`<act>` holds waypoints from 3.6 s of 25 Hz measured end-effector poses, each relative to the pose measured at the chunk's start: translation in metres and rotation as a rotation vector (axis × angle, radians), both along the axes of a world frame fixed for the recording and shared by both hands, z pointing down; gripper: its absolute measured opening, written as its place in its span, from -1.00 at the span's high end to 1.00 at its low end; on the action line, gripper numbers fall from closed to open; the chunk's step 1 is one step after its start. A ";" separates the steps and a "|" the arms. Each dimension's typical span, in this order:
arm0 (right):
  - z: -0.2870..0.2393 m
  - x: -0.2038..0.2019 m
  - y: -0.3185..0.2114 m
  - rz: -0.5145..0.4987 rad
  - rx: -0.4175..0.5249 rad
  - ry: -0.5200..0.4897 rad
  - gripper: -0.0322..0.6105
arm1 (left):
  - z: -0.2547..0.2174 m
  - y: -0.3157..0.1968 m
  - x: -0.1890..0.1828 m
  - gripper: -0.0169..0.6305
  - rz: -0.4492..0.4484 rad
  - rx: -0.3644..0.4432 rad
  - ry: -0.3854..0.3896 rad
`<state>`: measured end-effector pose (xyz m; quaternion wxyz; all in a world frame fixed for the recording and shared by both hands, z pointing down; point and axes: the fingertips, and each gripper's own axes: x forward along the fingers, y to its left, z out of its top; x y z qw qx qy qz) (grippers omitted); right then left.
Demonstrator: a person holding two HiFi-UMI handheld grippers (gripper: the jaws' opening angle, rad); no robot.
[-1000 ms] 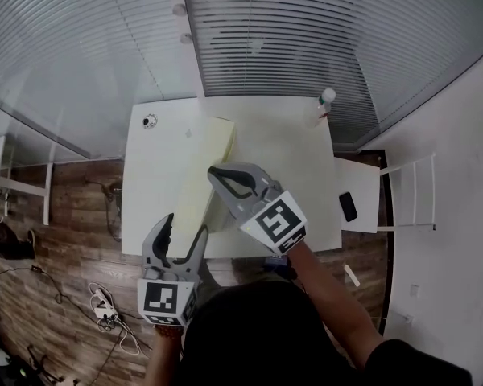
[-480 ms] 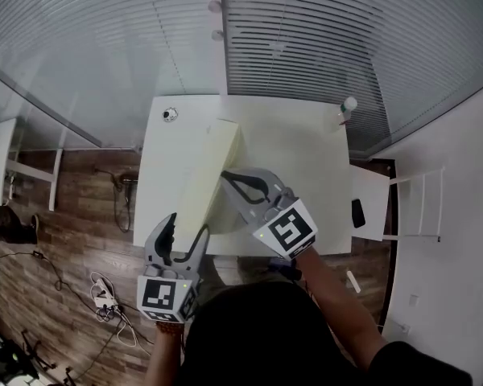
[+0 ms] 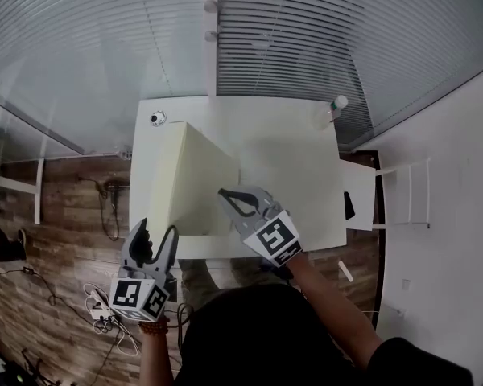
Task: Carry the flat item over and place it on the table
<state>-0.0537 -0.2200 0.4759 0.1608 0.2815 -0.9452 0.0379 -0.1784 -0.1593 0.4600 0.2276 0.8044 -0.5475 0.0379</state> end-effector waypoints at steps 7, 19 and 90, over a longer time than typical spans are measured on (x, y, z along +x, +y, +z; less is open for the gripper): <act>0.043 -0.044 0.043 -0.138 0.110 0.285 0.37 | 0.032 -0.016 0.001 0.07 0.043 -0.052 0.071; 0.109 -0.030 0.067 -0.167 0.131 0.496 0.33 | 0.096 -0.016 0.013 0.06 -0.030 -0.224 0.260; 0.184 0.144 0.024 0.139 -0.221 0.373 0.07 | 0.193 -0.038 0.145 0.20 0.196 -0.228 -0.412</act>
